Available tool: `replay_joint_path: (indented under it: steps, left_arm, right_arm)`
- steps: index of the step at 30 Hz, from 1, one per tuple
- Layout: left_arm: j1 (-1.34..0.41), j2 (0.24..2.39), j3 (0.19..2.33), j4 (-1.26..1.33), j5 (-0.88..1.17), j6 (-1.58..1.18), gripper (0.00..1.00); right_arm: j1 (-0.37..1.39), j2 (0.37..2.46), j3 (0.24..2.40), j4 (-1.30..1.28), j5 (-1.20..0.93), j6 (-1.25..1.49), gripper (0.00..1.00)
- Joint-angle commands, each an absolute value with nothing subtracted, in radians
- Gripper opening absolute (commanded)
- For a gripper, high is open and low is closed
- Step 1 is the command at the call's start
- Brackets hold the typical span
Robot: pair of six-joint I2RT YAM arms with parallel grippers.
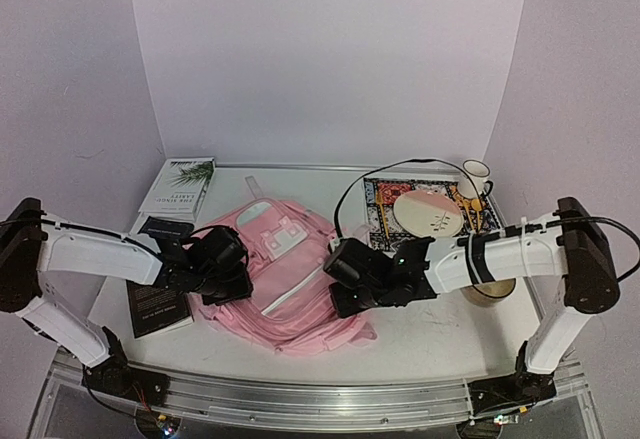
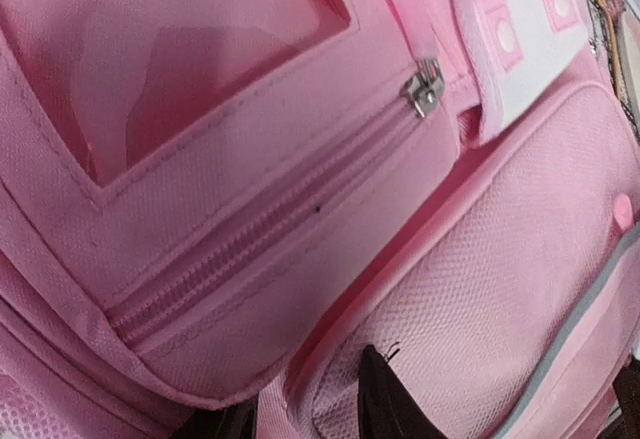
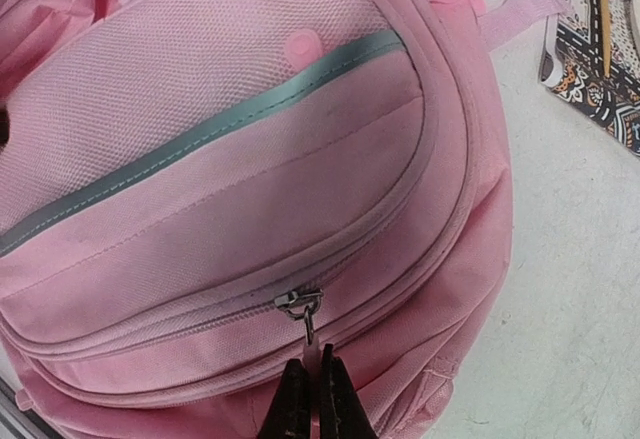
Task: Pack the student bag
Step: Grab the upper front pocket of the student bag, then hold the upper front pocket of the student bag.
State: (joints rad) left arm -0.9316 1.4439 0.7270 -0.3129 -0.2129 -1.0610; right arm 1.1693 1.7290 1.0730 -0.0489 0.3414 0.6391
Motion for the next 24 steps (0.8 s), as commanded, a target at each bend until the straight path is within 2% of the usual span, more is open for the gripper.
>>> replay_joint_path:
  steps: [1,11,19,20,22,24]
  left_arm:
    - [-0.824,1.525,0.801,-0.386,-0.282,-0.899,0.34]
    - [-0.729,1.698,1.084,-0.363,-0.274,-0.653,0.32]
    - [-0.729,1.521,1.009,-0.373,-0.239,-0.780,0.43]
    - [-0.729,1.481,0.990,-0.383,-0.235,-0.811,0.50]
    - [-0.729,1.411,0.955,-0.408,-0.225,-0.873,0.71]
    - [-0.730,1.333,0.919,-0.430,-0.214,-0.942,0.82]
  right_arm:
    - [1.214,1.732,1.110,-0.072,0.246,0.598,0.00]
    - [1.278,1.817,1.218,-0.008,0.164,0.608,0.00]
    - [1.273,1.904,1.332,-0.008,0.236,0.605,0.00]
    - [1.272,1.915,1.347,0.000,0.235,0.603,0.00]
    - [1.271,1.935,1.372,0.017,0.231,0.597,0.00]
    - [1.270,1.952,1.396,0.019,0.225,0.592,0.00]
